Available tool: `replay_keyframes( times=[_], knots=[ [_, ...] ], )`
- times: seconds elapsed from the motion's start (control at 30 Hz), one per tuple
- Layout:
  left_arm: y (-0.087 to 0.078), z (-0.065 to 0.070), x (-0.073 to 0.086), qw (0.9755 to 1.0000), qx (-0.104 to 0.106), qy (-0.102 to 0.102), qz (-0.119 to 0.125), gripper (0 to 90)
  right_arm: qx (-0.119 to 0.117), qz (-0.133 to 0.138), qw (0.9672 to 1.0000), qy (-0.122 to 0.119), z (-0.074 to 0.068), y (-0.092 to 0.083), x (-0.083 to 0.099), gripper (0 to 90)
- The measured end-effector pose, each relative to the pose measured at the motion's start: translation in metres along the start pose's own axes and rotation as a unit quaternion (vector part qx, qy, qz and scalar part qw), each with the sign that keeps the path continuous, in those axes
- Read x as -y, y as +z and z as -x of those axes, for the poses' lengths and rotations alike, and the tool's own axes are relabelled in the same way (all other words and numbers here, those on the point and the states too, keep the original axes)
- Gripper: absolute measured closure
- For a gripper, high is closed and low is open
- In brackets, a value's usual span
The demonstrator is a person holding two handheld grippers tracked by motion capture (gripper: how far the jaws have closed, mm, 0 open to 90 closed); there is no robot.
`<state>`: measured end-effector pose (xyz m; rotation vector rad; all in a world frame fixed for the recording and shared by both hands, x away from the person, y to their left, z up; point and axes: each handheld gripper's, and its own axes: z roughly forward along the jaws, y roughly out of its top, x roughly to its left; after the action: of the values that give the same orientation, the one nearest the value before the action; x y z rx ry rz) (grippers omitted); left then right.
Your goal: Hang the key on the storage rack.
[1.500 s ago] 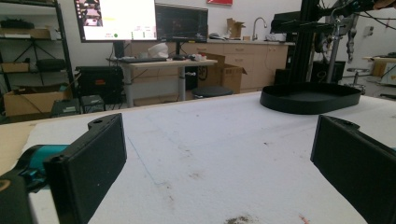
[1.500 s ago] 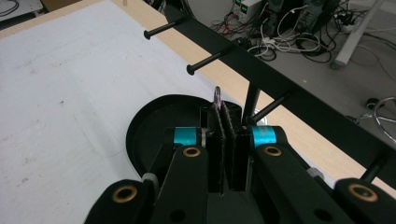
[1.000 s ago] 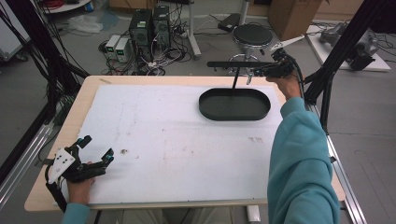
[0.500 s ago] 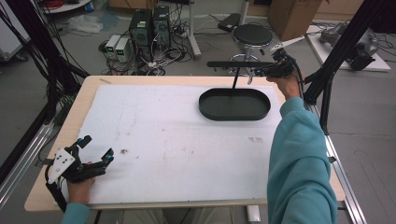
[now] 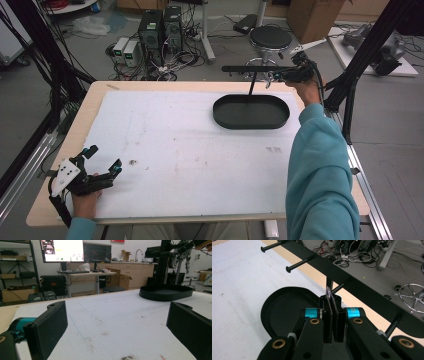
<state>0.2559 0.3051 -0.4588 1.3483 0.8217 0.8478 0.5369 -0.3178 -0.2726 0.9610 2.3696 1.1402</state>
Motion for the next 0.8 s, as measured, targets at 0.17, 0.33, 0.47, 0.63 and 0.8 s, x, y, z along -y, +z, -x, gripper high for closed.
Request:
replay_keyframes(
  times=[0.17, 0.33, 0.47, 0.63, 0.8],
  knots=[
    [0.0000, 0.0000, 0.0000, 1.0000, 0.000, 0.000, 0.000, 3.9, 0.007, 0.001, 1.0000, -0.003, -0.0001, 0.0017, -0.0007, 89.0],
    [0.0000, -0.0001, 0.0000, 1.0000, 0.000, 0.000, 0.000, 3.8, 0.018, -0.001, 0.9998, -0.002, -0.0003, 0.0047, -0.0014, 88.9],
    [0.0000, -0.0001, 0.0000, 1.0000, 0.000, -0.001, 0.000, 3.9, 0.018, 0.003, 0.9998, -0.001, 0.0005, 0.0061, -0.0014, 88.3],
    [0.0001, -0.0001, 0.0000, 1.0000, 0.000, -0.001, 0.000, 3.9, 0.016, 0.003, 0.9999, -0.001, 0.0014, 0.0058, -0.0006, 87.4],
    [0.0001, -0.0001, 0.0000, 1.0000, 0.000, -0.001, 0.000, 3.8, 0.023, 0.013, 0.9997, 0.001, 0.0007, 0.0030, -0.0012, 84.2]
  ],
)
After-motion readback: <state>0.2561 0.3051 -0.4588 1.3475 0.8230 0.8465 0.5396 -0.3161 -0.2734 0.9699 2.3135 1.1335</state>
